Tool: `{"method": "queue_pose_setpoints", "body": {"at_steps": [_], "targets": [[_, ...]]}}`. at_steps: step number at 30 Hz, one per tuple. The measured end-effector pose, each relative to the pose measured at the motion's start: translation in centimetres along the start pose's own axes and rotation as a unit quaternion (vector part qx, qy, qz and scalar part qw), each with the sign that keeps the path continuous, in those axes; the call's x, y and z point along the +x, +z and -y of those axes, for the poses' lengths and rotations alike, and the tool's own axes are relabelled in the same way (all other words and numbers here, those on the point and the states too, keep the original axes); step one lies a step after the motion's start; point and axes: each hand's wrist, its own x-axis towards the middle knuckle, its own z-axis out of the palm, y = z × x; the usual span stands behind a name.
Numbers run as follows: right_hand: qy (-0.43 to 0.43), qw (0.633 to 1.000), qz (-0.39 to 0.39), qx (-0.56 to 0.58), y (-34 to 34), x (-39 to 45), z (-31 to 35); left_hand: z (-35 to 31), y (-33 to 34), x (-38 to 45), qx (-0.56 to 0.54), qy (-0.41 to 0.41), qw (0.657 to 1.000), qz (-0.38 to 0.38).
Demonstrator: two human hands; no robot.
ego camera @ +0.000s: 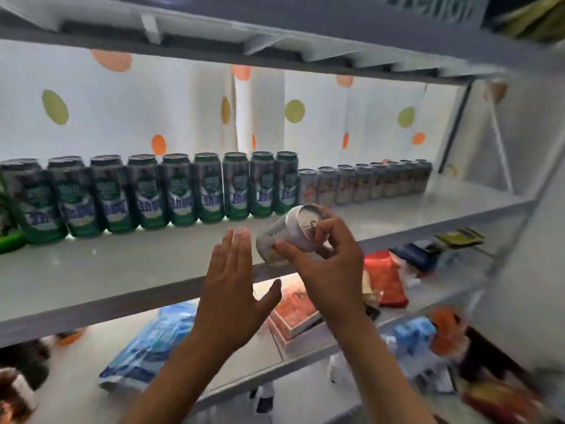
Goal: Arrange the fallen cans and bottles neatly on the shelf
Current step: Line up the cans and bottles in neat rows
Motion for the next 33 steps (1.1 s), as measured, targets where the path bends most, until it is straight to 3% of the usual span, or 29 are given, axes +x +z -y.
{"method": "queue_pose_setpoints", "body": {"at_steps": [6,13,18,25,33], "targets": [[0.038,0.998,-0.038,-0.031,-11.7,3.7,-3.5,-9.8,6.4,3.6,-0.028,0.031,0.999,0.013],[0.064,0.995,-0.064,-0.05,-20.3,7.6,-7.4,-17.6,10.8,7.9,-0.032,0.086,0.995,0.022],[0.071,0.991,-0.095,-0.056,-23.8,11.2,-11.0,-20.8,13.9,11.2,-0.067,0.096,0.991,0.068],[0.058,0.983,-0.145,-0.1,-27.3,18.2,-16.0,-22.8,20.0,19.6,-0.09,0.154,0.983,0.036],[0.011,0.972,-0.103,-0.211,-29.5,31.4,-22.8,-25.6,25.5,33.3,-0.069,0.21,0.975,0.022]]}}
